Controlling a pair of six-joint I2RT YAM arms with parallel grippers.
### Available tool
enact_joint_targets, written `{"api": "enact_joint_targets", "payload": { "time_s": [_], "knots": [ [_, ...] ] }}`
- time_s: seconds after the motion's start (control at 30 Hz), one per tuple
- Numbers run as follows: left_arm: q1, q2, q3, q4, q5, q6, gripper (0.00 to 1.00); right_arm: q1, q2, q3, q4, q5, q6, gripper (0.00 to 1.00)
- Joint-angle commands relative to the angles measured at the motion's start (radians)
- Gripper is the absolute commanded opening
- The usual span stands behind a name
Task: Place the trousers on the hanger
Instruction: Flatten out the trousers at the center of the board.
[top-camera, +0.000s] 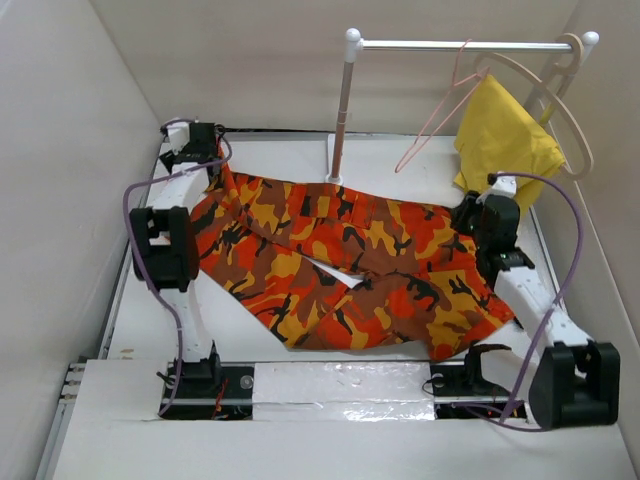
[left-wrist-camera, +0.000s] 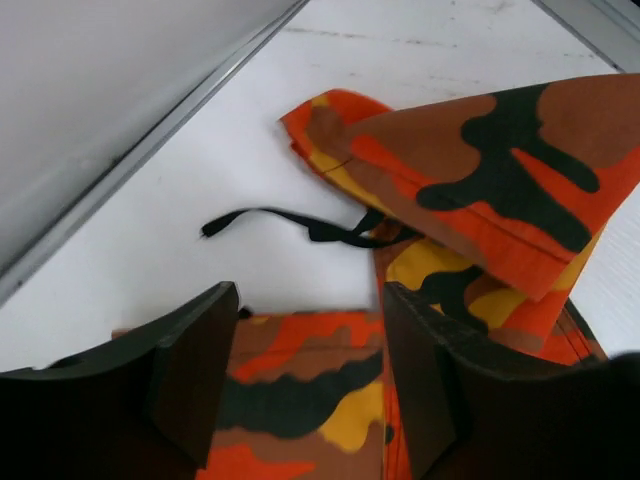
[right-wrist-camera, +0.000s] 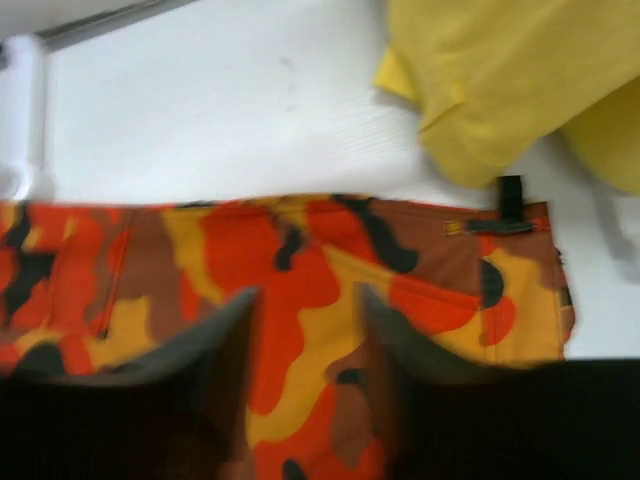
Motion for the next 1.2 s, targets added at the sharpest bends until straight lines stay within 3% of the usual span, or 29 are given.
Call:
{"api": "enact_joint_targets", "payload": {
  "time_s": [0.0, 0.03, 0.07, 0.1, 0.17, 0.23, 0.33, 0.43, 0.47, 0.53, 0.63, 0.67, 0.7, 0.9, 0.97, 1.1, 1.13, 1.17],
  "knots": [
    [0.030, -0.163, -0.138, -0.014, 0.088, -0.133, 0.53, 0.079, -0.158, -0.085, 0.065, -0.097, -0.012, 0.13],
    [0.030, -0.164, -0.164, -0.014, 0.088, -0.134, 0.49, 0.079, -0.159, -0.086, 0.065, -0.106, -0.012, 0.12],
    [0.030, -0.193, -0.187, -0.048, 0.099, -0.143, 0.43, 0.131, -0.219, -0.096, 0.059, -0.143, -0.029, 0.00],
    [0.030, -0.211, -0.218, -0.054, 0.102, -0.157, 0.33, 0.165, -0.246, -0.116, 0.048, -0.163, -0.038, 0.00],
    [0.030, -0.271, -0.325, -0.045, 0.146, -0.191, 0.29, 0.301, -0.286, -0.135, 0.042, -0.205, -0.061, 0.00],
    [0.030, -0.303, -0.437, -0.019, 0.191, -0.220, 0.28, 0.410, -0.311, -0.151, 0.029, -0.187, -0.072, 0.00],
    [0.030, -0.319, -0.520, -0.011, 0.237, -0.242, 0.36, 0.625, -0.273, -0.144, 0.040, -0.136, -0.115, 0.01],
    [0.030, -0.303, -0.557, -0.030, 0.234, -0.283, 0.40, 0.819, -0.126, -0.084, 0.069, -0.107, -0.152, 0.17],
    [0.030, -0.315, -0.565, -0.027, 0.236, -0.294, 0.40, 0.867, -0.073, -0.060, 0.074, -0.084, -0.162, 0.28],
    [0.030, -0.348, -0.579, -0.019, 0.221, -0.304, 0.40, 0.993, 0.040, 0.002, 0.075, -0.024, -0.189, 0.35],
    [0.030, -0.420, -0.571, -0.004, 0.188, -0.295, 0.40, 1.055, 0.261, 0.132, 0.100, 0.016, -0.199, 0.46],
    [0.030, -0.440, -0.559, -0.004, 0.181, -0.289, 0.40, 1.076, 0.379, 0.210, 0.106, 0.016, -0.212, 0.55],
    [0.030, -0.444, -0.544, -0.008, 0.181, -0.282, 0.40, 1.076, 0.440, 0.253, 0.103, 0.016, -0.213, 0.58],
    [0.030, -0.424, -0.402, -0.036, 0.179, -0.245, 0.40, 1.148, 0.831, 0.589, -0.003, 0.123, -0.221, 0.67],
    [0.030, -0.405, -0.364, -0.036, 0.176, -0.237, 0.41, 1.149, 0.906, 0.654, -0.019, 0.142, -0.219, 0.77],
    [0.030, -0.369, -0.326, -0.022, 0.194, -0.234, 0.41, 1.170, 1.053, 0.781, -0.084, 0.150, -0.224, 0.77],
    [0.030, -0.362, -0.324, -0.016, 0.197, -0.232, 0.41, 1.181, 1.097, 0.808, -0.090, 0.133, -0.222, 0.74],
    [0.030, -0.343, -0.318, -0.011, 0.202, -0.232, 0.41, 1.194, 1.111, 0.815, -0.093, 0.121, -0.222, 0.62]
  ]
}}
